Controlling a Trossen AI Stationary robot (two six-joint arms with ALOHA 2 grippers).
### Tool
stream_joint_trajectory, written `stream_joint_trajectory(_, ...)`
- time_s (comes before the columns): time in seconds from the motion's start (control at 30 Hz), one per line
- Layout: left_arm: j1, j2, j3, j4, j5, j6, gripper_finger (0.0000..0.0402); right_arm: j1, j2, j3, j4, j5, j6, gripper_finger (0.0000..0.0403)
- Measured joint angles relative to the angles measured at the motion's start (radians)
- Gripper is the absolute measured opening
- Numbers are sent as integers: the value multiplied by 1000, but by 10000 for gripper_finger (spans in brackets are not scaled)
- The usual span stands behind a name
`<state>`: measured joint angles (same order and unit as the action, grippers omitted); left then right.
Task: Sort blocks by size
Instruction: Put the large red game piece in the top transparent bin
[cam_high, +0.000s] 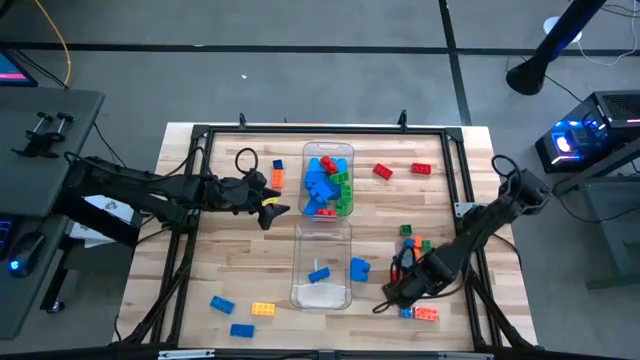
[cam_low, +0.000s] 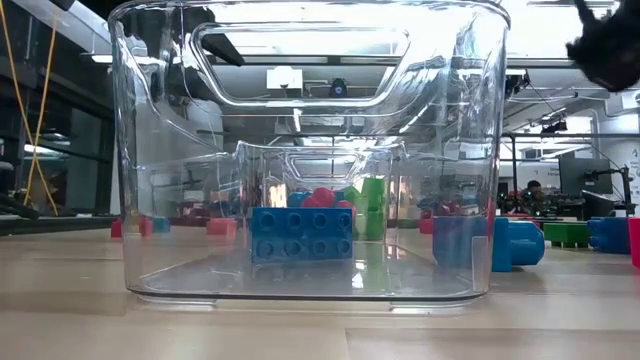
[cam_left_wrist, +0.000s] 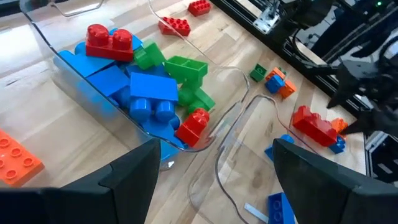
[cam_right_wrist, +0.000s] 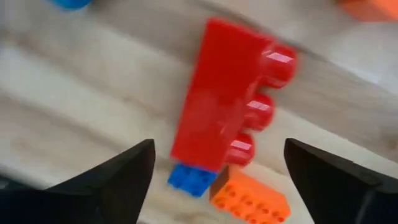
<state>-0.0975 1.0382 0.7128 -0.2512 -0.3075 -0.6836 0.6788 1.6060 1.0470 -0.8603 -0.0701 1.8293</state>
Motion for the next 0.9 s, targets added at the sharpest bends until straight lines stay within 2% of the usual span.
stream_joint_trajectory(0.17, 0, 0, 0, -7, 22, 5, 294, -7, 41, 0, -9, 9, 55, 370)
stream_joint_trajectory(0.77, 0, 0, 0, -15, 18, -22, 294, -23, 221, 7, 77, 24, 38, 371)
stream_joint_trajectory(0.9, 0, 0, 0, -14, 11, -22, 294, -35, 218, 6, 73, 9, 30, 343)
